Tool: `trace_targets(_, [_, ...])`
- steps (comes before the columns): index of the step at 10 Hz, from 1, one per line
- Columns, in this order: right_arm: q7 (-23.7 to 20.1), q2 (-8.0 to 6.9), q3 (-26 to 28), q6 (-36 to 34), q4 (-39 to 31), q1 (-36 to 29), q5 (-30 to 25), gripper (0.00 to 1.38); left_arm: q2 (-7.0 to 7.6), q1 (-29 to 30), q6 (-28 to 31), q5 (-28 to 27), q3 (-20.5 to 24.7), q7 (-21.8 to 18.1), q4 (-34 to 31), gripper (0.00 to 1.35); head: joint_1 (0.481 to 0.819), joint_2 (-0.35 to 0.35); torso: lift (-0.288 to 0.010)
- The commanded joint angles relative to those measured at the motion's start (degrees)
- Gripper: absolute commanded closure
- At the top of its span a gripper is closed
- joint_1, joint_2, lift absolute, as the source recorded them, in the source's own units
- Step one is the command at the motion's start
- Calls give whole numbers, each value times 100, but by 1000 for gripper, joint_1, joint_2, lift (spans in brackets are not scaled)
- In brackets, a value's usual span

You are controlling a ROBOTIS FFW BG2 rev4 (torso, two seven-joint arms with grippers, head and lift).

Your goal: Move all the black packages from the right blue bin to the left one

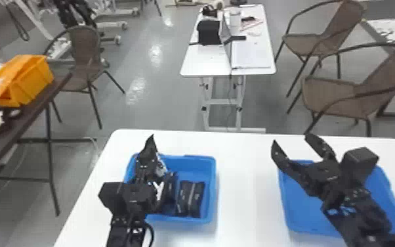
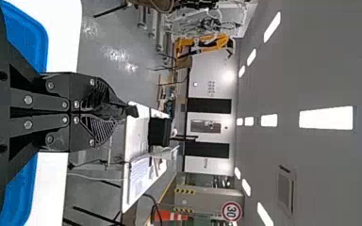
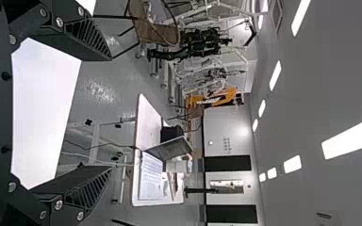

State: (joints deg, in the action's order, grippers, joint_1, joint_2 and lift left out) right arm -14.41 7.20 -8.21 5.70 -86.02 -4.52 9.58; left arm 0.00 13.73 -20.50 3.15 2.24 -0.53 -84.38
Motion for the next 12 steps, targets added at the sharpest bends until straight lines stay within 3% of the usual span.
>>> trace_targets(1, [0, 9, 4, -78, -3, -5, 0, 226, -15, -116, -191, 151, -92, -26, 281, 1200, 695, 123, 0])
trace_targets(2, [0, 9, 4, -104, -12, -5, 9, 226, -15, -204, -525, 854, -233, -281, 642, 794, 695, 115, 0])
trace_targets(3, [-9, 18, 4, -166, -47, -5, -17, 223, -15, -257, -1035, 1188, -330, -369, 958, 239, 695, 110, 0])
trace_targets(4, [0, 44, 13, -174, -73, -14, -35, 220, -15, -265, -1044, 1082, -303, -369, 949, 15, 695, 104, 0])
trace_targets(7, [9, 53, 92, -166, -284, -102, -290, 222, -15, -230, -1220, 1091, -321, -360, 703, 76, 695, 105, 0])
trace_targets(9, [141, 53, 268, -69, -688, -436, -545, 220, -15, 139, -657, 819, -224, -325, -264, 76, 695, 97, 0])
trace_targets(11, [378, 53, 399, -78, -1286, -1034, -650, 219, -15, 675, -622, 555, -13, -325, -852, 76, 695, 84, 0])
trace_targets(12, [396, 27, 514, -245, -1620, -1359, -659, 222, -15, 1018, -306, 344, 162, -334, -1178, 76, 695, 82, 0])
